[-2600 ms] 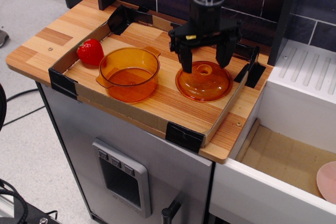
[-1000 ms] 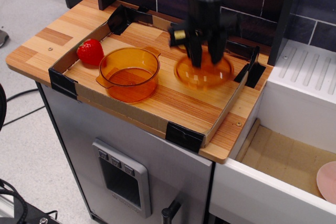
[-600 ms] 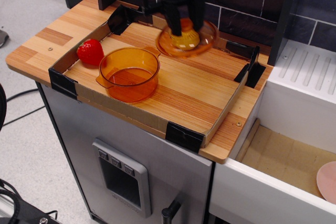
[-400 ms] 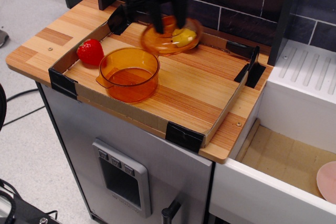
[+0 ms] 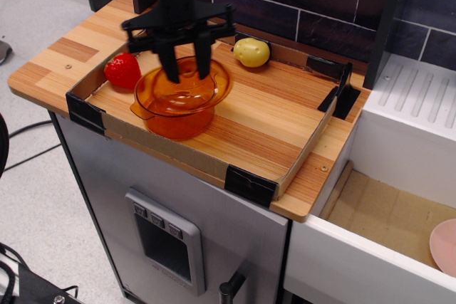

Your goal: Put lid on pot

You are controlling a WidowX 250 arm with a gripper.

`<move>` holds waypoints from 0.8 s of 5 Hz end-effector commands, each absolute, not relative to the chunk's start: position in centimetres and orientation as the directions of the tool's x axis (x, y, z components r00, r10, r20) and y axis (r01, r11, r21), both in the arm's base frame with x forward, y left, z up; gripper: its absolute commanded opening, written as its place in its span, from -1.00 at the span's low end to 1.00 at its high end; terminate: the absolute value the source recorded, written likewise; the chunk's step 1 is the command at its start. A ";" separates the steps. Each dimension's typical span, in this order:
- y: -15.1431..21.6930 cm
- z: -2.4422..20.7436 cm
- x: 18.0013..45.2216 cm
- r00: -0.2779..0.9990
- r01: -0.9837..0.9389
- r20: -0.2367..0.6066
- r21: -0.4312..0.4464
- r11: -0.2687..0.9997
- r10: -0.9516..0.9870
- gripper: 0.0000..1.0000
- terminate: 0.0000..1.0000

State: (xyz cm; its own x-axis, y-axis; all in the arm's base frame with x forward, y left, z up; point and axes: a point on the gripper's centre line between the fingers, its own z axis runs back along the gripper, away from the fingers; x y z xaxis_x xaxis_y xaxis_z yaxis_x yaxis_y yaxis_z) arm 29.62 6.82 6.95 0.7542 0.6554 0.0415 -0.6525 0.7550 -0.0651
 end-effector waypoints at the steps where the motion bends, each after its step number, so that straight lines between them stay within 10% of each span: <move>1: 8.9 8.0 29.6 0.754 -0.644 0.108 -0.078 0.761 0.648 -1.00 -1.00; 4: 8.7 6.9 31.7 0.715 -0.686 0.131 -0.061 0.725 0.687 -1.00 -1.00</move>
State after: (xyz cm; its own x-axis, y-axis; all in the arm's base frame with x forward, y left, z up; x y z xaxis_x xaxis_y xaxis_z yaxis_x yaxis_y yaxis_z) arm 30.84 8.48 5.72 0.7164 0.6915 0.0929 -0.6908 0.7217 -0.0439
